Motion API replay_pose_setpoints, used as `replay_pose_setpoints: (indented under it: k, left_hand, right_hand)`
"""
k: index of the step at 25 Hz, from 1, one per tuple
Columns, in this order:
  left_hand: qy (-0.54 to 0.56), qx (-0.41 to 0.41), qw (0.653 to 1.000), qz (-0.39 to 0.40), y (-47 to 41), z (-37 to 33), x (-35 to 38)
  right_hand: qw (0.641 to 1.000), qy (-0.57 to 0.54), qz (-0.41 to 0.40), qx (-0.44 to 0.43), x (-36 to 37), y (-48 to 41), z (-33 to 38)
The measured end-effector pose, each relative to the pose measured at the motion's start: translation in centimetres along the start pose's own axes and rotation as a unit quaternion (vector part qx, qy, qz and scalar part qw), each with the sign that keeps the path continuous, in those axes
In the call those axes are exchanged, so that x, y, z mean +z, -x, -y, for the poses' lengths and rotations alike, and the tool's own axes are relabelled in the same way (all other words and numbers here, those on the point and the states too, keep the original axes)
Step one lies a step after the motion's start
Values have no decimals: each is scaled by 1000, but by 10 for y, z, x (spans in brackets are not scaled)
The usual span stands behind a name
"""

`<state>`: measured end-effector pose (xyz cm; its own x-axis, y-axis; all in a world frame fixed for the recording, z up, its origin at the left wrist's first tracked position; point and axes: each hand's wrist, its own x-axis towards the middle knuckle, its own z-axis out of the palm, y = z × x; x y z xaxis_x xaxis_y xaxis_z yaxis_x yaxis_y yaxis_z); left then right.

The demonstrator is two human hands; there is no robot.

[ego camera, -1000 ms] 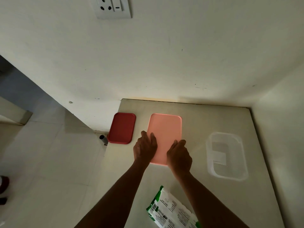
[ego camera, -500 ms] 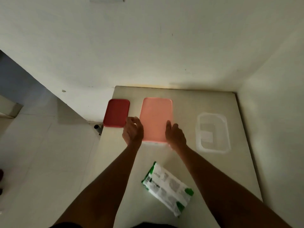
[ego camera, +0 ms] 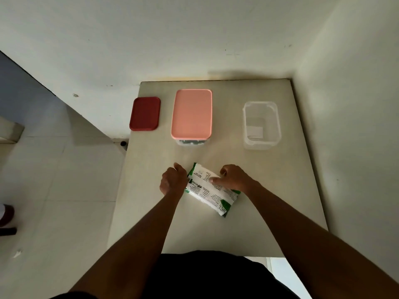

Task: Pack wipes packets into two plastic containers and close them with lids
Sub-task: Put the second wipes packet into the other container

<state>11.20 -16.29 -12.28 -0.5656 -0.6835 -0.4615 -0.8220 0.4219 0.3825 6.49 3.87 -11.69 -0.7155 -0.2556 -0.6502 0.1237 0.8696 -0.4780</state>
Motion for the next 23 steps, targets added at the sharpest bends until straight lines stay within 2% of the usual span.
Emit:
replay_pose_setpoints:
  k: [3, 5, 9, 13, 16, 19, 23]
  left_hand:
    - [-3, 43, 997, 70, 19, 10, 7]
    - [34, 51, 992, 112, 28, 8, 9]
    - [136, -1, 977, 164, 39, -6, 3]
    - [246, 35, 945, 212, 53, -44, 4]
    - [285, 50, 926, 241, 70, -89, 7]
    - [304, 54, 906, 290, 86, -130, 9]
    - [303, 80, 891, 329, 105, -172, 16]
  right_hand:
    - [999, 17, 33, -20, 14, 13, 0]
    - [999, -19, 31, -4, 19, 20, -2]
    - [989, -136, 20, 60, 17, 33, -6]
    - [965, -239, -78, 80, -16, 41, -3]
    - [951, -265, -146, 63, -50, 50, -5]
    - [940, -246, -227, 64, -78, 59, -10]
    - [905, -115, -401, 83, -94, 67, -11]
